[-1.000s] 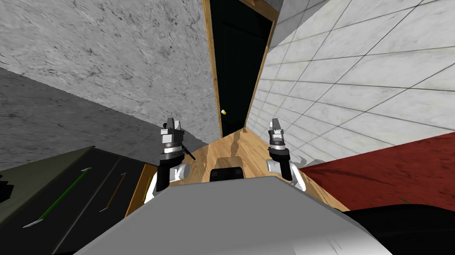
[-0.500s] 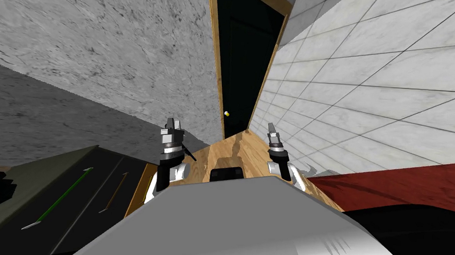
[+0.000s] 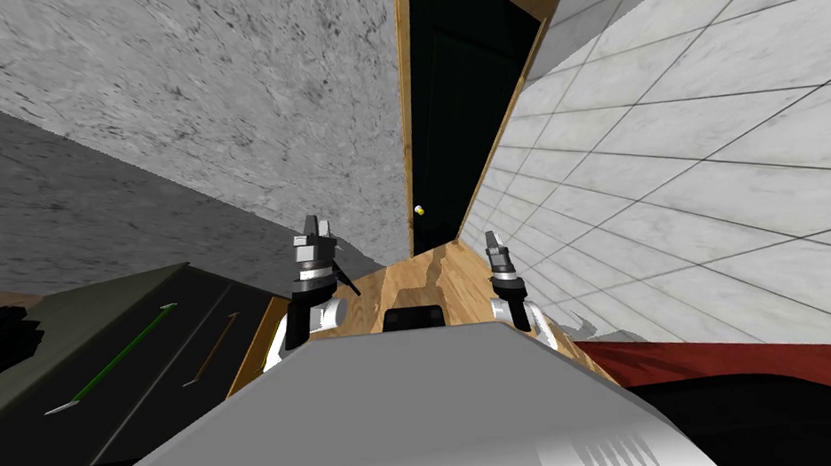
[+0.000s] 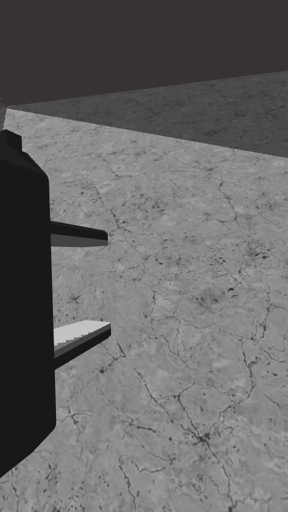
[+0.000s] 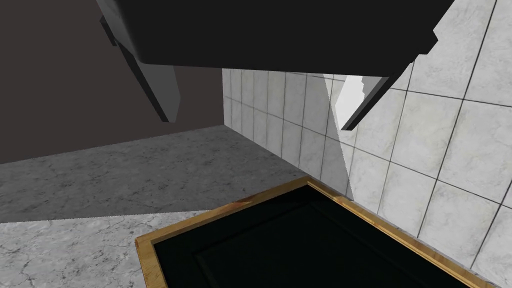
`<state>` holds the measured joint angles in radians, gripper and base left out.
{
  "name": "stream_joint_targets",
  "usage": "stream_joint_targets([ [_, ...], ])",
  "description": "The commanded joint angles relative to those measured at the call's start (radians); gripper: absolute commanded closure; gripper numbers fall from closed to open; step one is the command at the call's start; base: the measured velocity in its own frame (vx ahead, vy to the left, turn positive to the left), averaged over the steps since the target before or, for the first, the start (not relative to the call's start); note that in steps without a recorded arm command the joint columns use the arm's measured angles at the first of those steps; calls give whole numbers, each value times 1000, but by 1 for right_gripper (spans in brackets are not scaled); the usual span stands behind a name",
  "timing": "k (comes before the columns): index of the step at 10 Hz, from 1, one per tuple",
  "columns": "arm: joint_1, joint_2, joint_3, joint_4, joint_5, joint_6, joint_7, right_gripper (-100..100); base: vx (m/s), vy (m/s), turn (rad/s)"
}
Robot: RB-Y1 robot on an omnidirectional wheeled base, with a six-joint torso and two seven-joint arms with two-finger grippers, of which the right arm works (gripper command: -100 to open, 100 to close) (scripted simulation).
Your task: Pull the door open
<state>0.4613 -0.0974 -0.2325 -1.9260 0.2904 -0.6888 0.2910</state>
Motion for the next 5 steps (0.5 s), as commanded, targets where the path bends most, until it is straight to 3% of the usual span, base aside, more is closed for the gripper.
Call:
stream_joint_targets([
  [1,-4,1,-11,36,19,-18,29,-100,98,-3,97],
  [5,-9,1,-40,116,63,-57,93,-100,112,4,98],
])
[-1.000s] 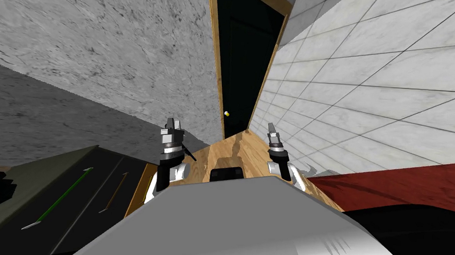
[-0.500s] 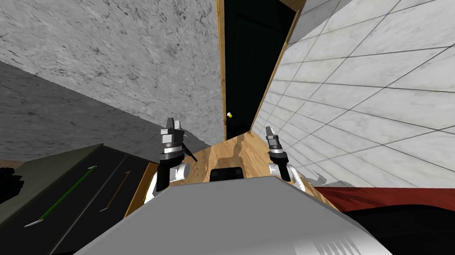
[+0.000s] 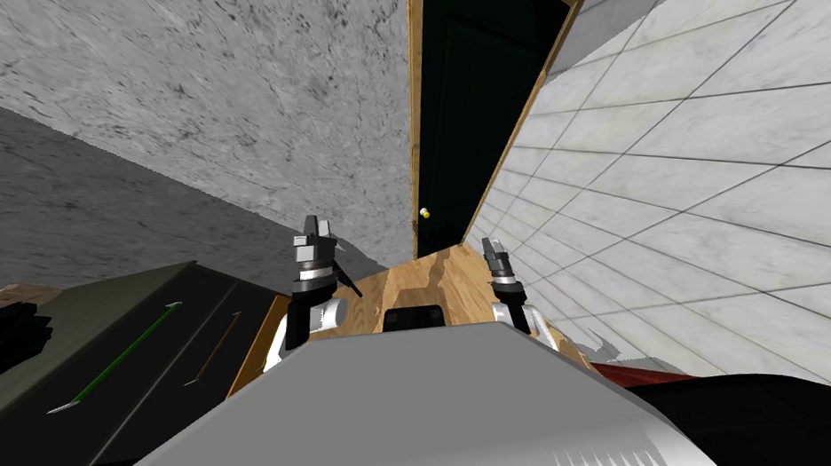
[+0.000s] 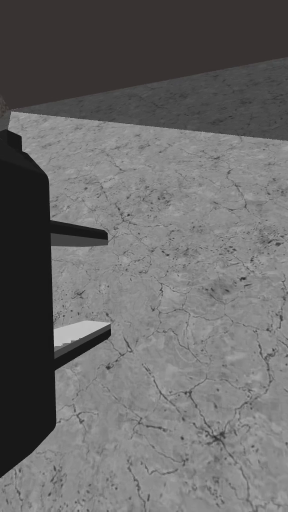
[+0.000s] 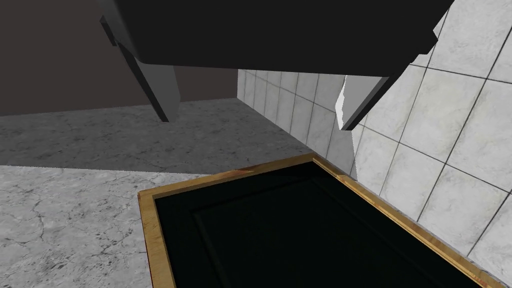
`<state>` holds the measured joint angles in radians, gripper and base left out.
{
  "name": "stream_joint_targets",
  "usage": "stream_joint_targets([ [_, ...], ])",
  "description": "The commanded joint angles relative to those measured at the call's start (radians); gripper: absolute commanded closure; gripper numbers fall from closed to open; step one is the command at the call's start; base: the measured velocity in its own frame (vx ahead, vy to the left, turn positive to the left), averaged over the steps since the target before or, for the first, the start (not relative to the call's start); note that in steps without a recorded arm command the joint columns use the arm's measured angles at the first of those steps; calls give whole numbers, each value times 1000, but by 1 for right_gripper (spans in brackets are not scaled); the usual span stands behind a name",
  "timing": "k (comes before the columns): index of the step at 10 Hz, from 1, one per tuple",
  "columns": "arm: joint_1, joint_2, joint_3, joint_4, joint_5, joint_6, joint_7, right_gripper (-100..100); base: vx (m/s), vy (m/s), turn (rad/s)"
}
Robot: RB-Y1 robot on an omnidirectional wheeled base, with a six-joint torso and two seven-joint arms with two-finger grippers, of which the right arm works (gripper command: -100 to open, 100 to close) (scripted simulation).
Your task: Pull the door open
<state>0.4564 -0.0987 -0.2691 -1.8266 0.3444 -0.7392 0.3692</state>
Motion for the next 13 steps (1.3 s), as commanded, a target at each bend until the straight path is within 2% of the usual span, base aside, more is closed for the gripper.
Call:
stream_joint_targets([
  [1,-6,2,-11,37,20,-16,31,-100,101,3,118],
  [13,-24,18,-100,280,152,-130,222,-100,102,-8,95],
])
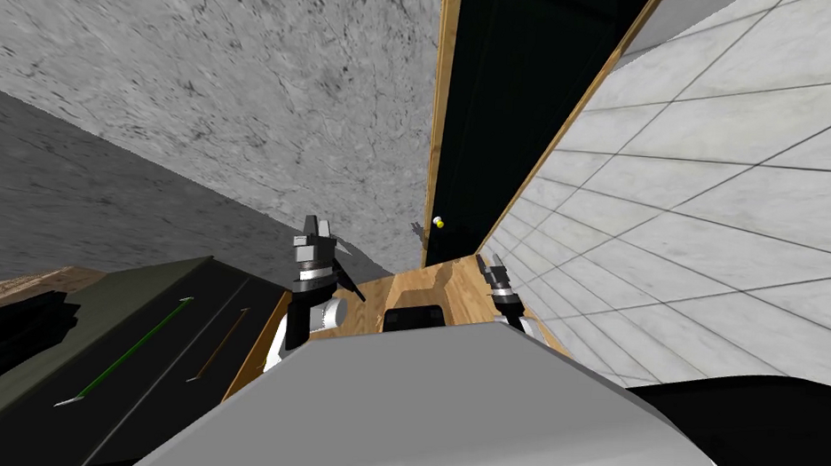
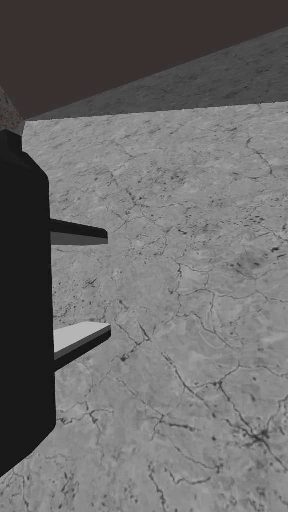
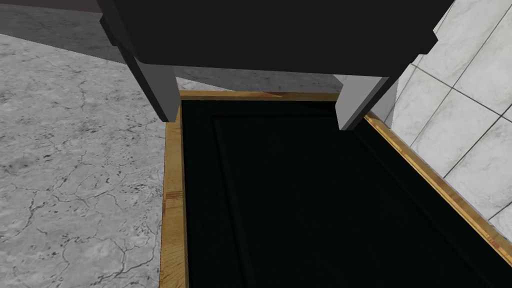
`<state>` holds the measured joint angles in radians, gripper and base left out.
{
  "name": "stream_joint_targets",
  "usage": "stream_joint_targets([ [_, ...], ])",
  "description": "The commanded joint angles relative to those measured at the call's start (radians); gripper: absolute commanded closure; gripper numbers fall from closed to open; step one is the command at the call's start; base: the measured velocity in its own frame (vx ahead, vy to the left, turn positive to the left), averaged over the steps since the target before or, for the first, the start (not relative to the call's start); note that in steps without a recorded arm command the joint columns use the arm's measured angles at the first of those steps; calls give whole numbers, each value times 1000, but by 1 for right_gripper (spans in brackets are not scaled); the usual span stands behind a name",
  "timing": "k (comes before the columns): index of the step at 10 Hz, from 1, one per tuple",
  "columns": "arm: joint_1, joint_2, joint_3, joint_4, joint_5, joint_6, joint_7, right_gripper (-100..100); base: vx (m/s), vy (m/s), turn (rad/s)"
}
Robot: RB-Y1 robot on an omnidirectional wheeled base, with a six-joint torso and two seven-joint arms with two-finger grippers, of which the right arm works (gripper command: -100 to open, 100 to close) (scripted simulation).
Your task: Pull the door open
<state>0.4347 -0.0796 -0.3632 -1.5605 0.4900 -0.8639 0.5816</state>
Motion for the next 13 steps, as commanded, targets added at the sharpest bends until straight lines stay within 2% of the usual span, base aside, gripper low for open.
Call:
stream_joint_targets([
  [1,-4,1,-13,33,17,-15,26,-100,107,-14,118],
  [4,-8,9,-35,91,48,-41,71,-100,100,-13,93],
  [5,-11,16,-49,128,69,-59,100,-100,135,-4,143],
  [11,-20,38,-88,233,125,-107,182,-100,108,-28,86],
  [12,-22,46,-100,265,143,-122,208,-100,124,-42,136],
  [13,-22,46,-100,265,143,-122,208,-100,117,-33,51],
])
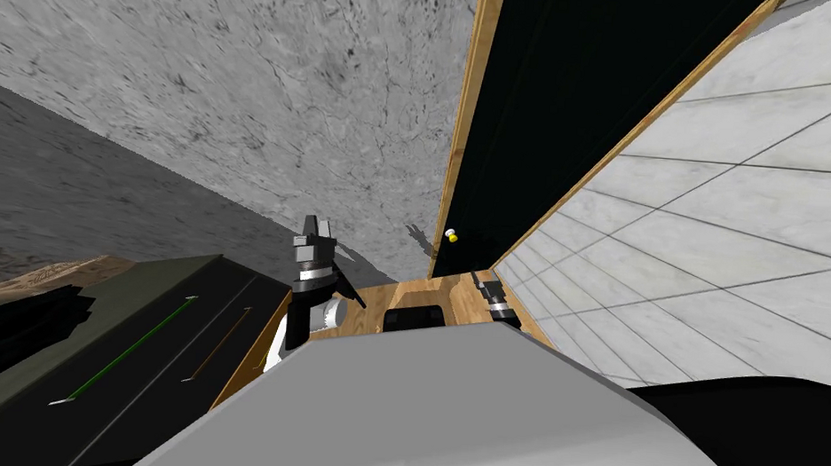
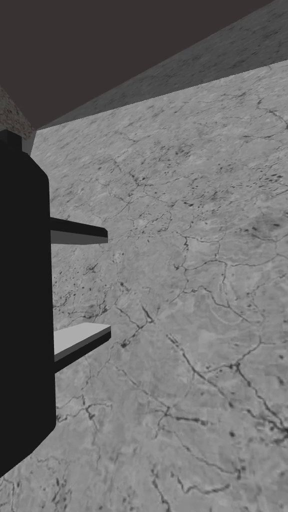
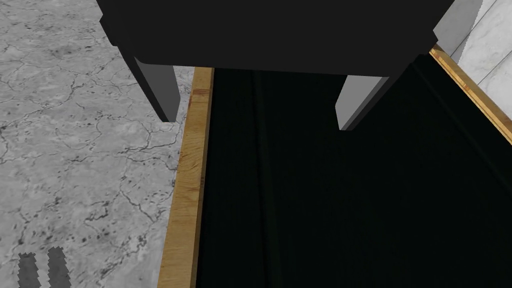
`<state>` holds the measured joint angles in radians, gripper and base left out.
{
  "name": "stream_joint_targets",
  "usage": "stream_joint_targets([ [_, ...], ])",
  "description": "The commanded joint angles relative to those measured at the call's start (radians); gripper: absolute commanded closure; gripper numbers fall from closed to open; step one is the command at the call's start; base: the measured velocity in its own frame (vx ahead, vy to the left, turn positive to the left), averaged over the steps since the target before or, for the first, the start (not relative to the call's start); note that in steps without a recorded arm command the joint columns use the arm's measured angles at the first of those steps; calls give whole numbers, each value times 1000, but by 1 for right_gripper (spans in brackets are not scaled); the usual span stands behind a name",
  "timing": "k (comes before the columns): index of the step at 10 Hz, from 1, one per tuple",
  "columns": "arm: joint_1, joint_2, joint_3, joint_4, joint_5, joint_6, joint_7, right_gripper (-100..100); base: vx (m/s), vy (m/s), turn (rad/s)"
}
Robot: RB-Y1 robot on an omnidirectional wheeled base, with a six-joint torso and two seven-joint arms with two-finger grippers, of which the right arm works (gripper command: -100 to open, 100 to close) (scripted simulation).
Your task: Pull the door open
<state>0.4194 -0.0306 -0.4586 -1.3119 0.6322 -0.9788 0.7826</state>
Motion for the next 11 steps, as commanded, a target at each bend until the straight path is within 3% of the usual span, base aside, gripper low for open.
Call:
stream_joint_targets([
  [1,-8,1,-10,31,9,-14,18,-100,81,-8,34],
  [3,-13,20,-32,90,40,-41,64,-100,134,-33,128],
  [8,-21,59,-67,183,90,-83,136,-100,153,-50,85],
  [11,-23,69,-75,205,102,-92,153,-100,96,-45,31],
])
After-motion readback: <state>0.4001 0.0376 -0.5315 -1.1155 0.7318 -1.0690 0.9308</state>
